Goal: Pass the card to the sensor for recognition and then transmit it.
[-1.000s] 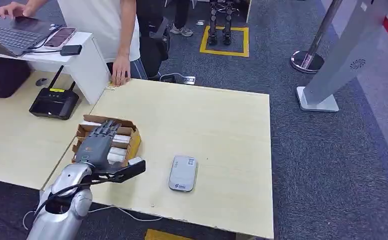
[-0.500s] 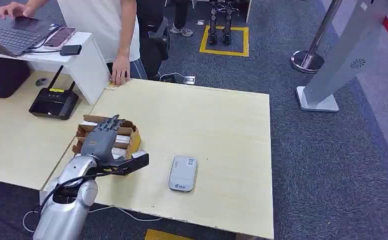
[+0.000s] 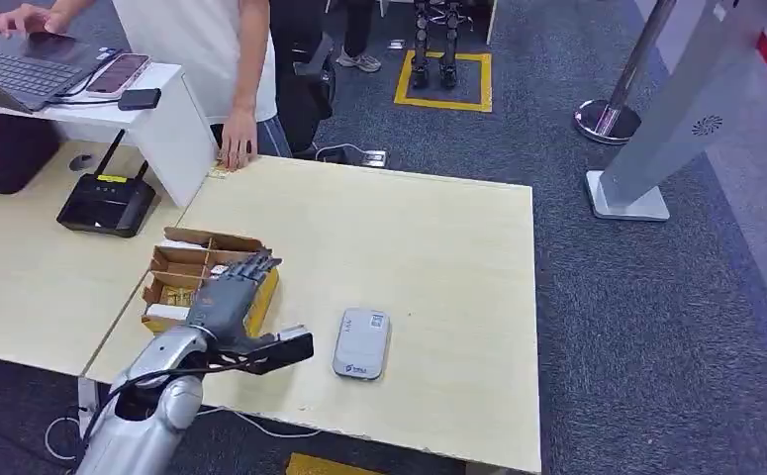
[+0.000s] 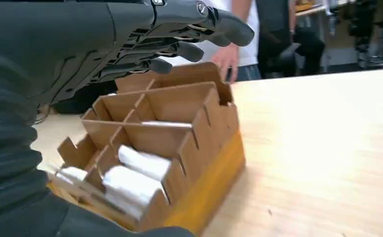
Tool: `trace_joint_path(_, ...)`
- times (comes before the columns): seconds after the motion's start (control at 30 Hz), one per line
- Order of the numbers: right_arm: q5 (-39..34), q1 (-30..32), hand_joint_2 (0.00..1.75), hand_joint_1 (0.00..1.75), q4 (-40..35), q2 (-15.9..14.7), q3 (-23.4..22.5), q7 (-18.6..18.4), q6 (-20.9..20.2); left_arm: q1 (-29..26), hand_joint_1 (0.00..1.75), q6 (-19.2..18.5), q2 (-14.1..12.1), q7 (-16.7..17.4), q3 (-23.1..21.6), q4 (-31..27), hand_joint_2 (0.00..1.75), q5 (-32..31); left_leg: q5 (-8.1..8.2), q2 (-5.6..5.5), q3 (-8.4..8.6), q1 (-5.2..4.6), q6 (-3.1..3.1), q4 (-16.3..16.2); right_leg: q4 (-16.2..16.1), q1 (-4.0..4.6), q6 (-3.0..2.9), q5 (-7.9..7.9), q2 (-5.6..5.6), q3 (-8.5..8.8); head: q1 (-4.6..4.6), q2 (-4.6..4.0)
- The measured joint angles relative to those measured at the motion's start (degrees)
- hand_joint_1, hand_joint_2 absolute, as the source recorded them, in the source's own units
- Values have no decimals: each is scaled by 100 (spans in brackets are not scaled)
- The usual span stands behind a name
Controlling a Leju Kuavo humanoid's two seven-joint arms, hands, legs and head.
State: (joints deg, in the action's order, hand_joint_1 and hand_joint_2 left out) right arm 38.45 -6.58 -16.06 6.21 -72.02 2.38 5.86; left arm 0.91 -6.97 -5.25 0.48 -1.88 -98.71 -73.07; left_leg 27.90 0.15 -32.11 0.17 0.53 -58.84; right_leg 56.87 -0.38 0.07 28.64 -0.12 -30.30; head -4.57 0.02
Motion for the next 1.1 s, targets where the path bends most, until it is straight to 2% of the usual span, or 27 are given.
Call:
trace_joint_path(0.17, -59, 0, 0, 0, -2, 0, -11, 20, 13, -297, 0, 107, -155, 72, -306, -219, 175, 74, 0, 0, -1, 0, 0, 0, 0, 0, 0, 0, -1, 0, 2, 0)
trace_joint_path(0.43, -120, 3, 0, 0, -2, 0, -20, 26, 63, -702, 0, 247, -321, 459, -367, -586, 175, -158, 0, -1, 0, 1, 0, 0, 0, 0, 0, 0, -2, 0, 0, 0)
trace_joint_path(0.9, -109, 1, 0, 0, -4, 0, -20, 24, 81, -731, 0, 158, -306, 785, -286, -699, 175, -1125, 0, -1, 0, 0, 0, 0, 0, 0, 1, 0, -3, 1, 0, 0)
trace_joint_path(1.1, -83, 0, 0, 0, -7, 0, -20, 20, 79, -648, 0, 57, -253, 826, -137, -662, 175, -1292, 0, -1, 0, 1, 0, 0, 0, 0, 1, 0, -2, 1, 0, 0)
